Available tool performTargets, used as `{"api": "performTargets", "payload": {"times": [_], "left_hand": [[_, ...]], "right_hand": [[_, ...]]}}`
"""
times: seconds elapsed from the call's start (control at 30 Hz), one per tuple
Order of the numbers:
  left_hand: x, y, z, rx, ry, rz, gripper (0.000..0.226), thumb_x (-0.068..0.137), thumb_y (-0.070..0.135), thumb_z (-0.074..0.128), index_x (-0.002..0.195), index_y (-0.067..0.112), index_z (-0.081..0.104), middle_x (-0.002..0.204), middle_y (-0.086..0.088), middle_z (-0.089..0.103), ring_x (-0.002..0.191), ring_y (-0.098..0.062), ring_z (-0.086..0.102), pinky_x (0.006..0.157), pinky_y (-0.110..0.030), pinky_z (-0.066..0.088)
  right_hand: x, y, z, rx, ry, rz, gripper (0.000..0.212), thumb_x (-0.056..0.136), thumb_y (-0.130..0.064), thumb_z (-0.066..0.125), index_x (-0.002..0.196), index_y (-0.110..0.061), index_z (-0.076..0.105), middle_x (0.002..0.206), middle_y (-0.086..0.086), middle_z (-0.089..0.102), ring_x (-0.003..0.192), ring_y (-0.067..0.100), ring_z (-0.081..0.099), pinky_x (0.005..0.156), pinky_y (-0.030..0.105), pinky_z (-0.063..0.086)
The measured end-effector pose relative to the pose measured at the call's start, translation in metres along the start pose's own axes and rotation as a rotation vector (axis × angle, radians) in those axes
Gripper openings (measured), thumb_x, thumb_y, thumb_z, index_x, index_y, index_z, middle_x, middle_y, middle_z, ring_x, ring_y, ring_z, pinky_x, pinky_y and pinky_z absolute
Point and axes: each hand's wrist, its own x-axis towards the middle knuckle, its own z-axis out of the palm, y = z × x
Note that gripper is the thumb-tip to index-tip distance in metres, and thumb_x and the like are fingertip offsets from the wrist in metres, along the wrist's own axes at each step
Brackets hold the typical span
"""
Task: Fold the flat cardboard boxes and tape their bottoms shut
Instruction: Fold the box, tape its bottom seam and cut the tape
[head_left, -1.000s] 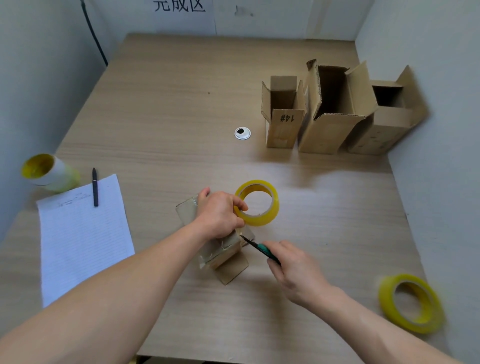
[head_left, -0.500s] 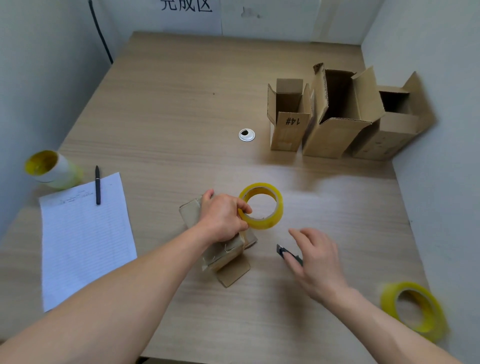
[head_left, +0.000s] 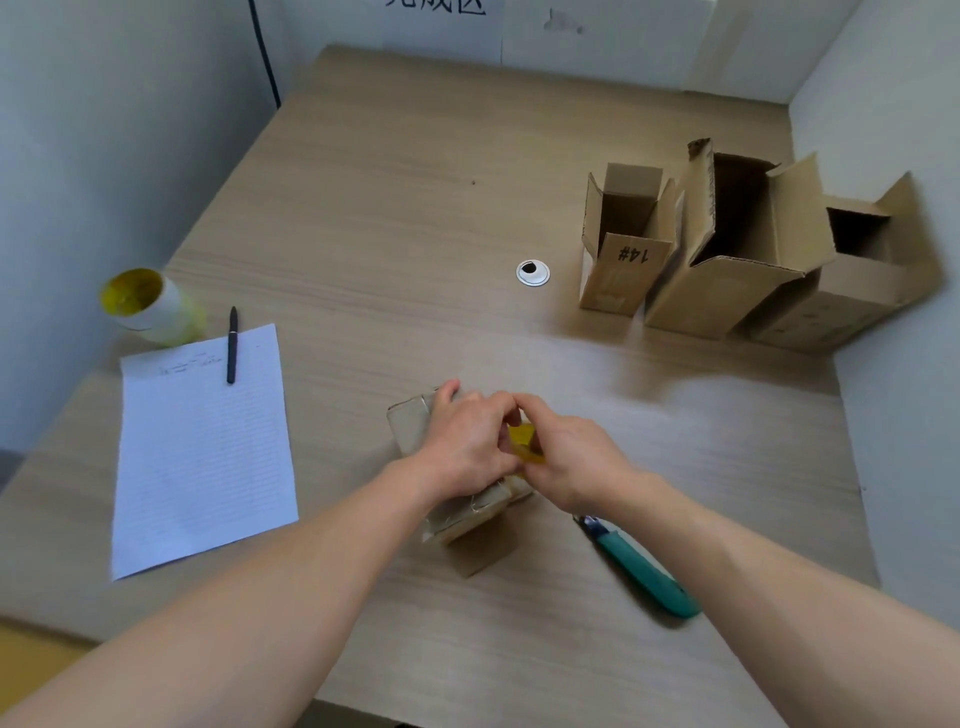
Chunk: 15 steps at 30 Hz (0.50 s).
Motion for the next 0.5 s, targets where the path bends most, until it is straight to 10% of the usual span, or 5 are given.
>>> {"api": "performTargets", "payload": {"times": [0.33,0.5], "left_hand": [[-0.011,-0.011,0.002,-0.130,0.123,0.098,0.041,0.065,0.024,0.044,0.104,0.013,0.049,0.087,0.007,0.045,0.087,-0.019,0.040,0.112,-0.036,0.013],[-0.014,-0.013,0.003,-0.158,0.122,0.142,0.041,0.063,0.021,0.042,0.103,0.013,0.048,0.087,0.005,0.043,0.085,-0.018,0.037,0.115,-0.040,0.013]], "right_hand": [[0.011,0.001,0.004,-0.140,-0.116,-0.112,0.022,0.087,-0.027,0.048,0.103,-0.036,0.060,0.102,-0.006,0.058,0.104,0.023,0.056,0.078,0.038,0.033],[0.017,0.000,0.020,-0.459,0.122,-0.166,0.007,0.071,-0.029,0.068,0.077,-0.027,0.068,0.076,0.000,0.057,0.077,0.030,0.060,0.071,0.037,0.034]]}}
